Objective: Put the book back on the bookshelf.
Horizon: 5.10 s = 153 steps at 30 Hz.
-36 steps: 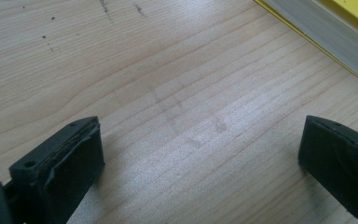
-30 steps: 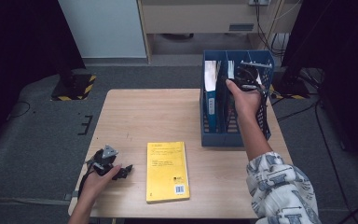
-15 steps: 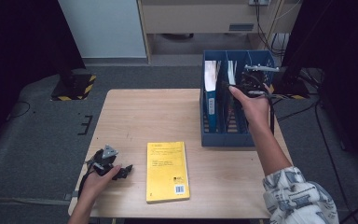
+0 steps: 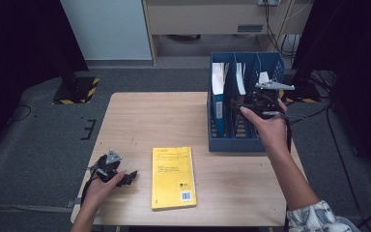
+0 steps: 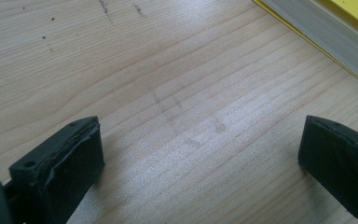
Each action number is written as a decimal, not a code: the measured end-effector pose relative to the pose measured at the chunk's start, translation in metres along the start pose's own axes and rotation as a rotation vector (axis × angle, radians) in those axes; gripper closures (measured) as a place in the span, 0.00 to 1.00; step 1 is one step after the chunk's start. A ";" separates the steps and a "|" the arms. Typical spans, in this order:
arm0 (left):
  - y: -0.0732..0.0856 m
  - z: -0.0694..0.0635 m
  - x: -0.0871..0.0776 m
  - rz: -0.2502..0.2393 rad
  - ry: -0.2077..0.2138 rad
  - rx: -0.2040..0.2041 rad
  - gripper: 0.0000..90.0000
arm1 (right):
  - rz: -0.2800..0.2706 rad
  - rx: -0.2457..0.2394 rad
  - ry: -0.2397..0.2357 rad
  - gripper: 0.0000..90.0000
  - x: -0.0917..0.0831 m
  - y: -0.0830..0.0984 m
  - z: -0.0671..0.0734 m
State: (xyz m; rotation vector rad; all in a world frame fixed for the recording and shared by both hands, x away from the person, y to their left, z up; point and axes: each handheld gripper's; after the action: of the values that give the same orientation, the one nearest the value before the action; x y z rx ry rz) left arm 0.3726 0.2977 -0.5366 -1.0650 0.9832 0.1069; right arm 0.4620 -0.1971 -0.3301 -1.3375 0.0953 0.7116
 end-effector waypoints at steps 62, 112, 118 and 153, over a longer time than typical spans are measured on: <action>-0.023 -0.051 -0.018 -0.051 0.149 0.047 0.10 | 0.464 -0.233 -0.366 0.26 0.051 0.199 0.096; -0.045 -0.039 0.009 -0.033 0.374 0.039 0.69 | 0.523 -0.185 -0.340 0.22 0.070 0.224 0.118; -0.047 -0.039 0.009 -0.003 0.388 0.039 0.63 | 0.518 -0.191 -0.346 0.21 0.070 0.225 0.117; -0.066 -0.041 0.024 0.112 0.462 0.000 0.21 | 0.529 -0.229 -0.348 0.13 0.068 0.228 0.124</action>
State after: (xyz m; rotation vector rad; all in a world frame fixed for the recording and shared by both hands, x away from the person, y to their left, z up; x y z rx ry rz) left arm 0.3950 0.2228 -0.5137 -1.0557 1.4591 -0.0518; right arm 0.3562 -0.0438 -0.5234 -1.3965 0.0903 1.4284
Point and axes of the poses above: each handheld gripper's, and its own axes: x roughly forward along the jaws, y roughly out of its underside, z roughly to its left, and after that the axes turned 10 degrees about x, right-handed
